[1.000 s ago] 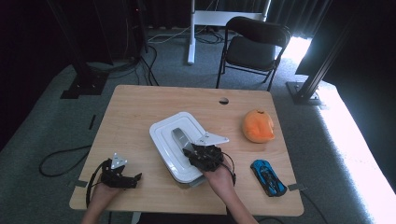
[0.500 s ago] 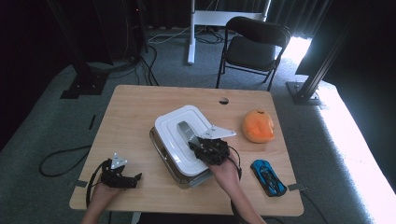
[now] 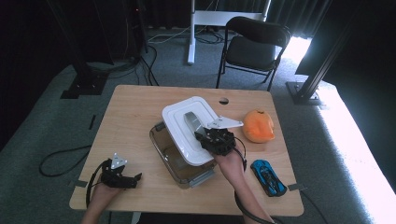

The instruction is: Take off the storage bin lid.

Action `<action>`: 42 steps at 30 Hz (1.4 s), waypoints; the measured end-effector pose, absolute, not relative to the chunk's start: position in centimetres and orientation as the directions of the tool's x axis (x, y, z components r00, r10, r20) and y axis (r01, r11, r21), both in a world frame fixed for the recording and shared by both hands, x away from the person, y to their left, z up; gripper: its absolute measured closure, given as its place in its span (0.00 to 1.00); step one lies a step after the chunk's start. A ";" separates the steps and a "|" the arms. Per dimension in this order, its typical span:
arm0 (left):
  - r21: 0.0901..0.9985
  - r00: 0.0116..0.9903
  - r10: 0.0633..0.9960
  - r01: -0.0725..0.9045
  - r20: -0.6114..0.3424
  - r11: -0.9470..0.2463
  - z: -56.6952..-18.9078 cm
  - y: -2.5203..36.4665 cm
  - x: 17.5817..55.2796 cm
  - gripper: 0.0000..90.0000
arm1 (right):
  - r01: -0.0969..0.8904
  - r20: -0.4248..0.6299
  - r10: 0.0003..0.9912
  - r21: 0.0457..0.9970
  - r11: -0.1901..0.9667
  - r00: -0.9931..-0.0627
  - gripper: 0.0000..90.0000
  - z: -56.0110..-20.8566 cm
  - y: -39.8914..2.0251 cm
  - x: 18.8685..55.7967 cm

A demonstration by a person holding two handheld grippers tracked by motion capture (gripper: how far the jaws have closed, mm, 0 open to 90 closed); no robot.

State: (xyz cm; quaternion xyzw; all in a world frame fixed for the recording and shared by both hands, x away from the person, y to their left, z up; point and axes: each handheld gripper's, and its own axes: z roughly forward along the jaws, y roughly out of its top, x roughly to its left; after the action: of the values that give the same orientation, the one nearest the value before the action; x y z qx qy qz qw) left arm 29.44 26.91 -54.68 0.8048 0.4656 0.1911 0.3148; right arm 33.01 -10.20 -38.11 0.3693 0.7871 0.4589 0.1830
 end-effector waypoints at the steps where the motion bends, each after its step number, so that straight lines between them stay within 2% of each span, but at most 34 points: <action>1: 0.684 0.494 0.870 0.629 0.014 -0.368 -54.7 26.9 29.4 0.00 | 0.413 0.049 0.751 0.858 0.306 -0.658 0.75 -38.1 -10.3 33.1; 18: 0.684 0.494 0.870 0.629 0.015 -0.369 -54.7 26.9 29.4 0.00 | 0.425 0.041 0.803 0.864 0.271 -0.595 0.75 -37.0 -12.9 35.6; 42: 0.683 0.494 0.869 0.630 0.014 -0.369 -54.7 26.9 29.4 0.00 | 0.513 0.079 0.867 0.831 0.215 -0.492 0.75 -39.1 -15.6 40.9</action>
State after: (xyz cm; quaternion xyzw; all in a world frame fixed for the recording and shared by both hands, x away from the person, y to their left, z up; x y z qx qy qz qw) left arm 29.43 26.91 -54.68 0.8051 0.4656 0.1904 0.3143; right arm 40.94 -15.62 -39.06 0.4592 0.7512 0.4263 0.2078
